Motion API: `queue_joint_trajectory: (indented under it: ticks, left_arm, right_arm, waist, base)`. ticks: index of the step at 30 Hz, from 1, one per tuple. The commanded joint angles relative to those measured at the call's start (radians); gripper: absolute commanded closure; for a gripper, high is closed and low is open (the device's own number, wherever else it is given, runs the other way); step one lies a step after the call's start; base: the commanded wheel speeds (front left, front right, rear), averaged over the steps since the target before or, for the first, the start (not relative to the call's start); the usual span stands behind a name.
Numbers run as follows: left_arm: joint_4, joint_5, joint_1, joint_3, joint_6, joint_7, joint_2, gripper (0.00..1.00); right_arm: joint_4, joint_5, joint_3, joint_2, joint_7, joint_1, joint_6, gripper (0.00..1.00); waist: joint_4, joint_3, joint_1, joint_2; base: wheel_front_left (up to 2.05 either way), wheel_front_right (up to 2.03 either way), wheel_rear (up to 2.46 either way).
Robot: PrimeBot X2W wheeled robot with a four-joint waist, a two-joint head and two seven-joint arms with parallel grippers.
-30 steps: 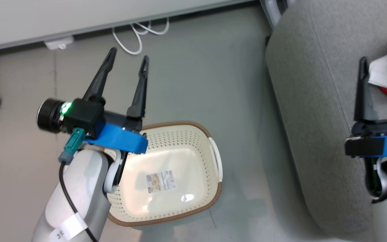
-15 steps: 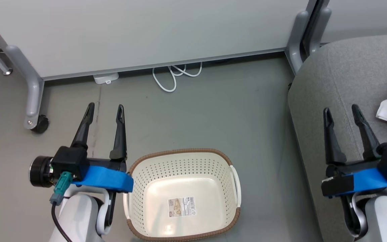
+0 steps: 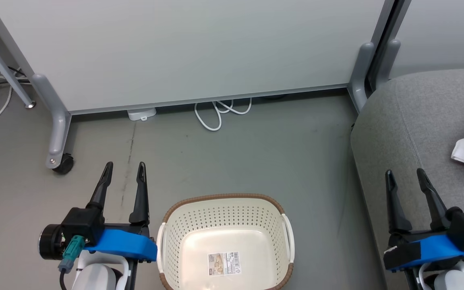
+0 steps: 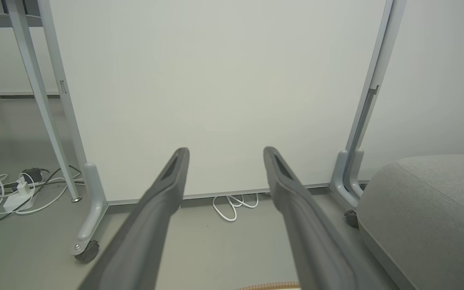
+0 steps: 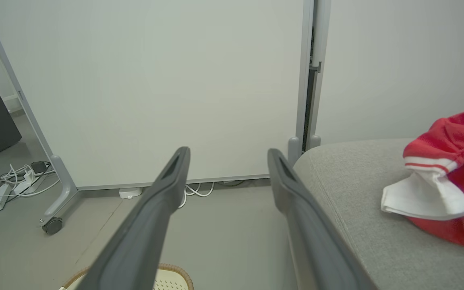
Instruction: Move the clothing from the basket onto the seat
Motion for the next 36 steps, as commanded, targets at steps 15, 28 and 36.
queue_joint_trajectory:
  ticks: [15,28,36]
  left_arm:
    - [0.020,0.020,0.024,0.031,-0.010,0.001,-0.007,1.00]
    - [0.043,-0.174,0.045,0.058,-0.013,0.060,-0.008,1.00]
    - [0.030,-0.319,0.048,0.072,-0.015,0.094,-0.008,1.00]
  right_arm:
    - [0.008,0.002,-0.014,0.018,0.001,0.031,0.000,1.00]
    - [0.045,0.195,-0.021,0.022,0.058,0.032,0.000,1.00]
    - [0.041,0.341,-0.019,0.023,0.092,0.031,0.000,1.00]
  waist:
    - [0.021,-0.011,0.0002,0.0000]
    - [0.017,-0.017,0.0002,0.0000]
    - [0.013,-0.022,0.0002,0.0000]
  base:
    - [0.00,0.00,0.00]
    - [0.00,0.00,0.00]
    - [0.00,0.00,0.00]
